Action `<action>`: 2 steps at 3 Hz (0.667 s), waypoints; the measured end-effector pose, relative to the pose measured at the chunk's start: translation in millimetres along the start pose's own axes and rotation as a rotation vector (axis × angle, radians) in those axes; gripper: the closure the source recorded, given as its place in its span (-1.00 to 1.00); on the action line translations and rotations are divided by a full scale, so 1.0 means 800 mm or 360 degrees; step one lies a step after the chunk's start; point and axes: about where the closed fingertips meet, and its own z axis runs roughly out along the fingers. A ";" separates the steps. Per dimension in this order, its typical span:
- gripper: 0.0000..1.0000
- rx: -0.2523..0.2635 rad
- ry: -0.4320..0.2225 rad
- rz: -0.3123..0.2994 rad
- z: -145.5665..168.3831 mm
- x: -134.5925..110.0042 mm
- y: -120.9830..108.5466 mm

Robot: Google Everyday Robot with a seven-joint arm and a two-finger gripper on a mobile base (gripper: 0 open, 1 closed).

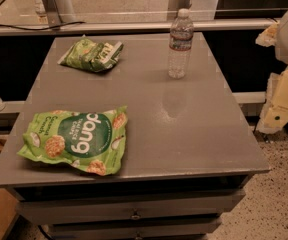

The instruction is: Pick green jalapeno chip bag

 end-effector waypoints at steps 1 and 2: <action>-1.00 0.0000 0.0000 0.0000 0.000 0.000 0.000; -1.00 0.0004 -0.0054 -0.0029 0.001 -0.005 -0.003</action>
Offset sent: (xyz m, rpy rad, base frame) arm 0.0081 0.0072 -0.0032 0.0625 -0.0122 0.0626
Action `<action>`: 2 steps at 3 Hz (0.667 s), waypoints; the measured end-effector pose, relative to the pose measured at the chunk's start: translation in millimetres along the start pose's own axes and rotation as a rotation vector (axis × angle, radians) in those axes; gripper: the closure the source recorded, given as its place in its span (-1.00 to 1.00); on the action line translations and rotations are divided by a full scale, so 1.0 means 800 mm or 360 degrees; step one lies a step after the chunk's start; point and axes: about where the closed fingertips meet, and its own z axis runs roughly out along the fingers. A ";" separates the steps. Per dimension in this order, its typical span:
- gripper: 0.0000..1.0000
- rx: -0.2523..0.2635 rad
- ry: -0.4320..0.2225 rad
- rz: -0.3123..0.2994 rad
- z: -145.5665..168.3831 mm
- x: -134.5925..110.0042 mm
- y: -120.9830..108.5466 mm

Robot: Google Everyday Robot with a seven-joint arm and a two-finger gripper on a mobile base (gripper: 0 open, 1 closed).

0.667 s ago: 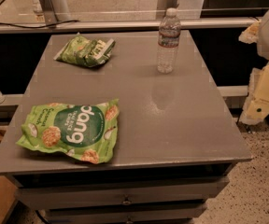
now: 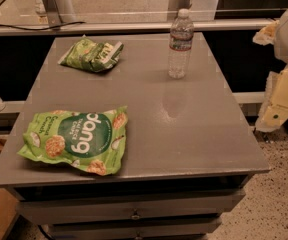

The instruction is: Pick green jalapeno chip bag

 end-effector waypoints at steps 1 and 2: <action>-1.00 0.0045 -0.0141 -0.0049 0.004 -0.022 -0.007; -1.00 0.0092 -0.0316 -0.0124 0.007 -0.066 -0.020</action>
Offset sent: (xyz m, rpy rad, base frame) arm 0.0491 0.0878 0.0194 0.2622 -0.1873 0.1955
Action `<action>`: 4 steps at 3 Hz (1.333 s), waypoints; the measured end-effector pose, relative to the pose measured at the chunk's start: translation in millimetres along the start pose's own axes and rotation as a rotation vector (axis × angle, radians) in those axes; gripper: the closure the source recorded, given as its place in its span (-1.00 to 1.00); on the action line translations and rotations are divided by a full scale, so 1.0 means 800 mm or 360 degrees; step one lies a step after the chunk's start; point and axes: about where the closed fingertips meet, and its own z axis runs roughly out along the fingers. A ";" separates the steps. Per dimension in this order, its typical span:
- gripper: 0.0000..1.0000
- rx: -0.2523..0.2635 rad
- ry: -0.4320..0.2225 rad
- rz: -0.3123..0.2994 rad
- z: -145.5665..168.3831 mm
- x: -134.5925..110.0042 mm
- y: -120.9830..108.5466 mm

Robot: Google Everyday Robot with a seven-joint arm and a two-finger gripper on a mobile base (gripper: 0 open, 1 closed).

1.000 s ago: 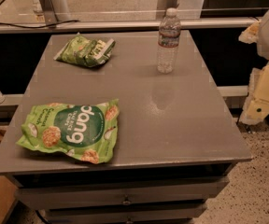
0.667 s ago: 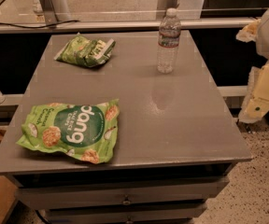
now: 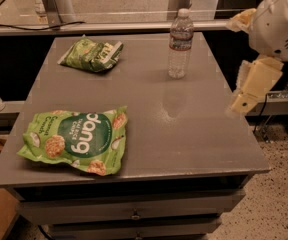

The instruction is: Pick green jalapeno chip bag

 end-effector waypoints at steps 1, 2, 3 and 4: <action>-1.00 0.0020 -0.0146 -0.0104 0.016 -0.051 -0.010; -1.00 0.0010 -0.0291 -0.0199 0.042 -0.113 -0.012; -1.00 0.0011 -0.0291 -0.0199 0.042 -0.114 -0.012; -1.00 0.0014 -0.0326 -0.0187 0.052 -0.119 -0.016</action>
Offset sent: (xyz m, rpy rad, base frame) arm 0.0393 0.1465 0.0064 0.1899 -0.1043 0.2528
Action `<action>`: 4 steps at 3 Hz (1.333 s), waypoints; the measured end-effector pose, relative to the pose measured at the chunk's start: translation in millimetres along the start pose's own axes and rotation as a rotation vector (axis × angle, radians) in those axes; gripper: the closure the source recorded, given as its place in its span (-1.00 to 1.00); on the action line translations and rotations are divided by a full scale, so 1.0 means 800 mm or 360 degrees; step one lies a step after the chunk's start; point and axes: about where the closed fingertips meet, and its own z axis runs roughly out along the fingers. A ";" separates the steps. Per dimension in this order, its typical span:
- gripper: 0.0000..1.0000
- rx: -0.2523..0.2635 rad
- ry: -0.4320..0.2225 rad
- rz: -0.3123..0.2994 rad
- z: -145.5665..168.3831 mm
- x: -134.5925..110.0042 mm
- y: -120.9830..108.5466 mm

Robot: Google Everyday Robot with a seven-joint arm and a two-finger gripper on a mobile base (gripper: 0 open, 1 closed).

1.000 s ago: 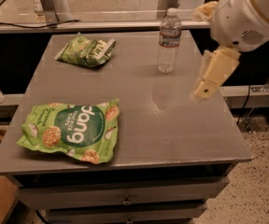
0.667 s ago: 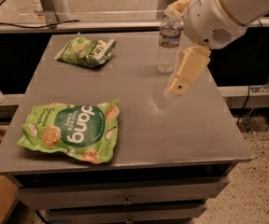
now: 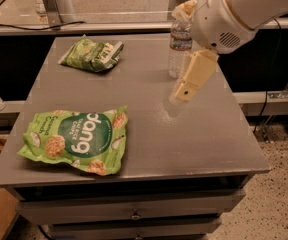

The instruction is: Pick green jalapeno chip bag

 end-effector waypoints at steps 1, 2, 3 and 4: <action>-1.00 0.0006 -0.0039 0.0032 0.045 -0.013 -0.012; -1.00 0.0056 -0.0061 0.0065 0.097 -0.036 -0.037; -1.00 0.0098 -0.0080 0.0114 0.153 -0.061 -0.070; -1.00 0.0136 -0.0086 0.0160 0.203 -0.079 -0.099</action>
Offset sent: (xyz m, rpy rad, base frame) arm 0.1006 0.1096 -0.0557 0.0824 -0.0303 -0.0796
